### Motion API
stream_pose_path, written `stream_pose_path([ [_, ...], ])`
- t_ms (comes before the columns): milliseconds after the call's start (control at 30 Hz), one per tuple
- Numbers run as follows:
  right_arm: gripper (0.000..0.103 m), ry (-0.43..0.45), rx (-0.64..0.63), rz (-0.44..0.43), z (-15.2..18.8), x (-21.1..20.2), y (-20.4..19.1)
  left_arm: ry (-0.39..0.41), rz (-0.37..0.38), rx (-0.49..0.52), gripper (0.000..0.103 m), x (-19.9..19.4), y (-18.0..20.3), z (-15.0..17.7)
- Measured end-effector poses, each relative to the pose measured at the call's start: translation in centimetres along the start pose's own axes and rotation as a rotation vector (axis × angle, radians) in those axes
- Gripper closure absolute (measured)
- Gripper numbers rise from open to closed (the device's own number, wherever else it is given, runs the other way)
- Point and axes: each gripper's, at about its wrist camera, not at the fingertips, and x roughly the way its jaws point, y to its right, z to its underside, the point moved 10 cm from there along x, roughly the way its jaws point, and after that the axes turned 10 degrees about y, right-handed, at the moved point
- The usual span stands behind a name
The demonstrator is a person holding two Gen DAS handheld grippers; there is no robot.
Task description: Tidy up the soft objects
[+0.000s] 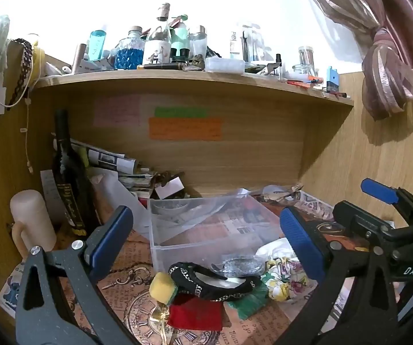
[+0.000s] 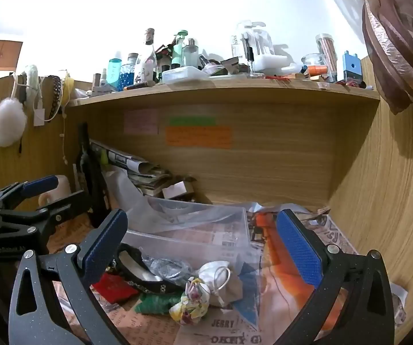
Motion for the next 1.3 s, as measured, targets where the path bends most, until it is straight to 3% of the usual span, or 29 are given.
stream_pose_path([
  [233, 0.0, -0.004, 0.01, -0.008, -0.05, 0.02, 0.11, -0.027, 0.012, -0.019, 0.0, 0.65, -0.12, -0.37],
  [1300, 0.0, -0.006, 0.056, -0.015, 0.26, 0.08, -0.01, 0.003, 0.015, -0.002, 0.0, 0.18, 0.6, -0.31],
])
